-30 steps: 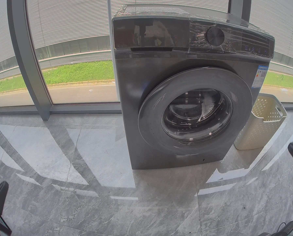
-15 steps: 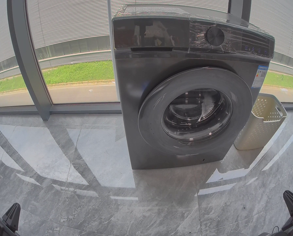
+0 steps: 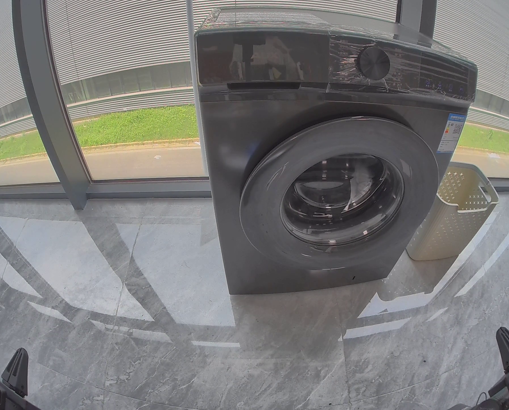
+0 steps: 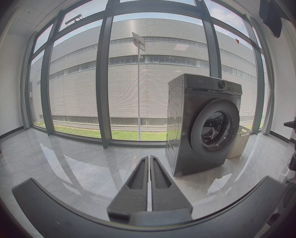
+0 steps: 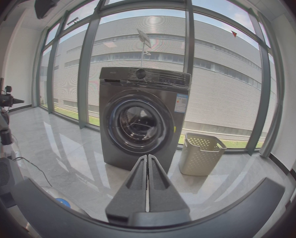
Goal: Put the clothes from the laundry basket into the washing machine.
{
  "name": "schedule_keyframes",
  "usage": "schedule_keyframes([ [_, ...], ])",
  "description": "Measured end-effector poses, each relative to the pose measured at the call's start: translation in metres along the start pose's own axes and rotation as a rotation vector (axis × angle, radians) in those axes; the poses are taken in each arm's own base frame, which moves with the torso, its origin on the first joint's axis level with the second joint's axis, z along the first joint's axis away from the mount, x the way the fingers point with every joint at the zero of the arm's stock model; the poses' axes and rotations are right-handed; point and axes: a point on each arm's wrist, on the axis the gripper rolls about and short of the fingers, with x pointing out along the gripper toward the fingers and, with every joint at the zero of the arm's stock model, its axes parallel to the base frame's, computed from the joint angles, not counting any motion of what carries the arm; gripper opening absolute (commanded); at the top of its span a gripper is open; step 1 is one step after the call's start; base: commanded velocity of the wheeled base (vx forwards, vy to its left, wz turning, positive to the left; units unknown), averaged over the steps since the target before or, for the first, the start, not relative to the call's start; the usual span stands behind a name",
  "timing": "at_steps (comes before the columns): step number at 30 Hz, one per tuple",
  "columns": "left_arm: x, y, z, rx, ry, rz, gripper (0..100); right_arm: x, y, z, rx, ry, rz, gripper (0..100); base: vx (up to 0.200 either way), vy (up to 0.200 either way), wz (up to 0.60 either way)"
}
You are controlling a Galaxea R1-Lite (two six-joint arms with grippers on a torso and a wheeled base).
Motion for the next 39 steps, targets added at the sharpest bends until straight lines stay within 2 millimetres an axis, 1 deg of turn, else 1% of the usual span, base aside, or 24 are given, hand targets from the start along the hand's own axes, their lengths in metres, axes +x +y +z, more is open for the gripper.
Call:
schedule_keyframes([
  [4, 0.0007, 0.0000, -0.0009, 0.015, -0.010, 0.000, 0, -0.0011, 0.0016, -0.0009, 0.025, -0.012, 0.058, 0, 0.000, 0.000, 0.00],
  [6, 0.0008, 0.0000, -0.0029, 0.020, 0.006, -0.003, 0, -0.0024, 0.0013, -0.0019, 0.066, -0.017, 0.047, 0, 0.000, 0.000, 0.00],
  [11, 0.0008, 0.0000, -0.0050, 0.028, 0.024, -0.008, 0, -0.0052, -0.0021, -0.0047, 0.097, -0.016, -0.113, 0, 0.000, 0.000, 0.00],
  [14, 0.0009, -0.0001, -0.0046, 0.030, 0.020, -0.011, 0, -0.0061, -0.0029, -0.0057, 0.110, -0.017, -0.153, 0, 0.000, 0.000, 0.00],
  [19, 0.0009, -0.0001, -0.0042, 0.035, 0.016, -0.014, 0, -0.0067, -0.0022, -0.0067, 0.126, -0.021, -0.119, 0, 0.000, 0.000, 0.00],
  [24, 0.0009, -0.0001, -0.0039, 0.057, 0.013, -0.010, 0, -0.0069, -0.0021, -0.0067, 0.123, -0.025, -0.114, 0, 0.000, 0.000, 0.00],
  [39, 0.0009, -0.0001, -0.0042, 0.038, 0.017, -0.012, 0, -0.0070, -0.0020, -0.0069, 0.143, -0.025, -0.109, 0, 0.000, 0.000, 0.00],
])
